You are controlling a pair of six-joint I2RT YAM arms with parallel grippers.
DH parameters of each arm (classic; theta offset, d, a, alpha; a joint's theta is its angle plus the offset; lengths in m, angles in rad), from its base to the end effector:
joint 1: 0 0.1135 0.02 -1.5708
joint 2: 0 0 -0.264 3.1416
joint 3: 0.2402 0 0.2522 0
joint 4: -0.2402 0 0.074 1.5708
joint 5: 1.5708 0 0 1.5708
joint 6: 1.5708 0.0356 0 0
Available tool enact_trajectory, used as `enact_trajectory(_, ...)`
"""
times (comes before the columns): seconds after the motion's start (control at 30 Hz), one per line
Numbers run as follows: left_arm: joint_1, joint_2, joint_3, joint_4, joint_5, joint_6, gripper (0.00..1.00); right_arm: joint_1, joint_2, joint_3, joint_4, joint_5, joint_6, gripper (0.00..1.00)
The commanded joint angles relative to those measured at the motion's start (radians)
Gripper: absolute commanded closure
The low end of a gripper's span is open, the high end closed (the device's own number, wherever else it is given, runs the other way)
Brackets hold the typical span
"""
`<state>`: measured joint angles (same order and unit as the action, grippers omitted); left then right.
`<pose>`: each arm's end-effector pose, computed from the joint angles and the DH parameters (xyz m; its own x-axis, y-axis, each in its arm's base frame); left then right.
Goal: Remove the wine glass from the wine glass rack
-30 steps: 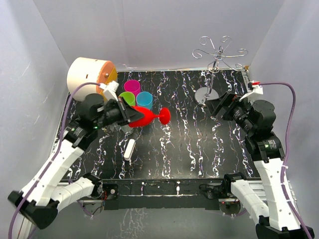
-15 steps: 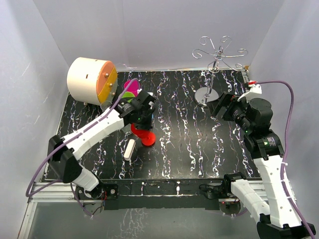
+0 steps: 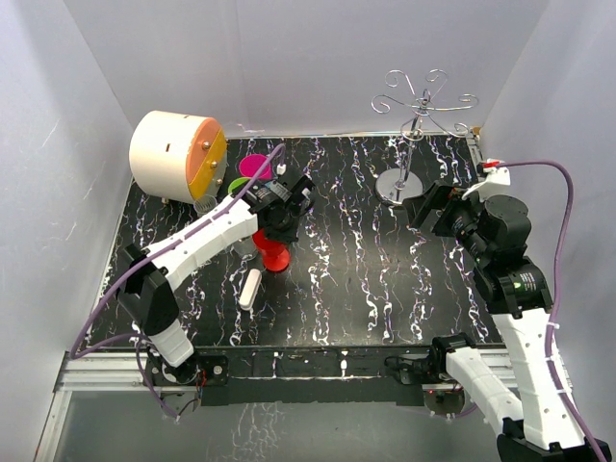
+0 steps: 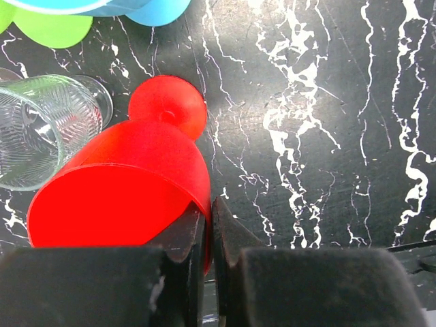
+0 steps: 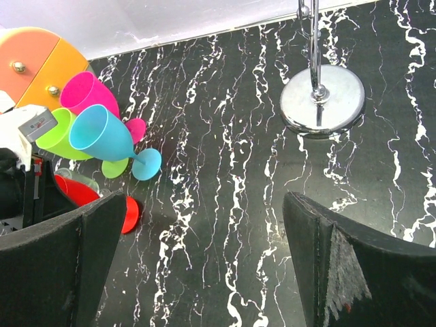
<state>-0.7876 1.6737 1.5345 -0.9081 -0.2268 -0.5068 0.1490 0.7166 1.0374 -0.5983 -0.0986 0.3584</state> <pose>0.2543 -0.2441 0.3074 -0.8309 0.1643 -0.5316 0.2378 0.9686 -0.0724 0.1376 0.0242 0.3911 -0.3384 0.3022 -0.8912 -0.1310 0.9227 0.3626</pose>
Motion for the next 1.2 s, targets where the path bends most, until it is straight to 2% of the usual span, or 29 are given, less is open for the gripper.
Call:
enact_trajectory(0.0, 0.005, 0.012, 0.052, -0.028, -0.054, 0.036, 1.00, 0.011, -0.018, 0.035, 0.035, 0.038, -0.026, 0.02)
enact_trajectory(0.13, 0.008, 0.038, 0.067, -0.019, -0.057, 0.044, 1.00, 0.016, -0.018, 0.039, 0.032, 0.045, -0.031, 0.02)
enact_trajectory(0.33, 0.010, 0.046, 0.063, -0.003, -0.041, 0.048, 0.80, 0.028, -0.019, 0.054, 0.022, 0.063, -0.047, 0.02)
enact_trajectory(0.53, 0.010, -0.012, 0.062, 0.020, -0.049, 0.061, 0.53, 0.078, -0.011, 0.087, 0.014, 0.120, -0.104, 0.02)
enact_trajectory(0.67, 0.013, -0.082, 0.086, 0.057, -0.021, 0.096, 0.27, 0.112, -0.018, 0.111, 0.014, 0.139, -0.149, 0.02)
enact_trajectory(0.8, 0.031, -0.172, 0.105, 0.149, 0.041, 0.163, 0.12, 0.121, -0.030, 0.124, 0.024, 0.125, -0.164, 0.02)
enact_trajectory(0.87, 0.069, -0.227, 0.102, 0.214, 0.071, 0.198, 0.07, 0.121, -0.032, 0.134, 0.024, 0.112, -0.169, 0.02)
enact_trajectory(0.97, 0.184, -0.299, 0.087, 0.320, 0.111, 0.240, 0.02, 0.121, -0.036, 0.150, 0.025, 0.100, -0.175, 0.02)
enact_trajectory(1.1, 0.381, -0.407, 0.040, 0.433, 0.158, 0.265, 0.01, 0.121, -0.032, 0.181, 0.020, 0.101, -0.186, 0.02)
enact_trajectory(1.17, 0.436, -0.451, 0.022, 0.470, 0.138, 0.284, 0.01, 0.121, -0.026, 0.201, 0.014, 0.109, -0.188, 0.02)
